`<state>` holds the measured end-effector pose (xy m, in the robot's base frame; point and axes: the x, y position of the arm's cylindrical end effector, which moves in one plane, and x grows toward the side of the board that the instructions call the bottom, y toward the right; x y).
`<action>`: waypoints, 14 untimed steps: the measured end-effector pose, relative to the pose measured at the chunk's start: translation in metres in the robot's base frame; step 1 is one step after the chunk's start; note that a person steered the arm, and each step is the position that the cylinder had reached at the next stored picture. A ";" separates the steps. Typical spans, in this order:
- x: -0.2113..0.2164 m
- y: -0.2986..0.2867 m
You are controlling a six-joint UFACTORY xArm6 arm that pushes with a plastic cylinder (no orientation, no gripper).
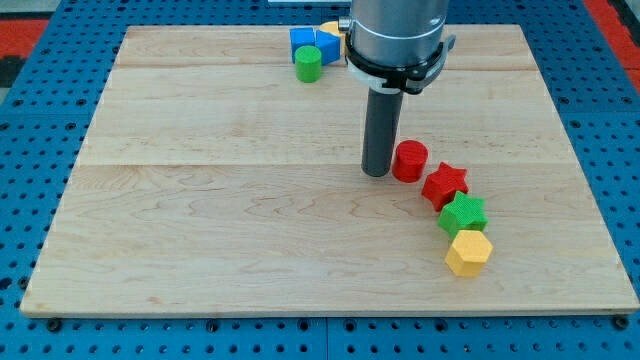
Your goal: Slightly move the blocks right side
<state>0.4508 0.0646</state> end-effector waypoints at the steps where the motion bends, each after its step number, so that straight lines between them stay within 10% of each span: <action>1: -0.008 0.045; 9: 0.064 0.018; 14: 0.012 0.052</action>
<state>0.4632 0.1168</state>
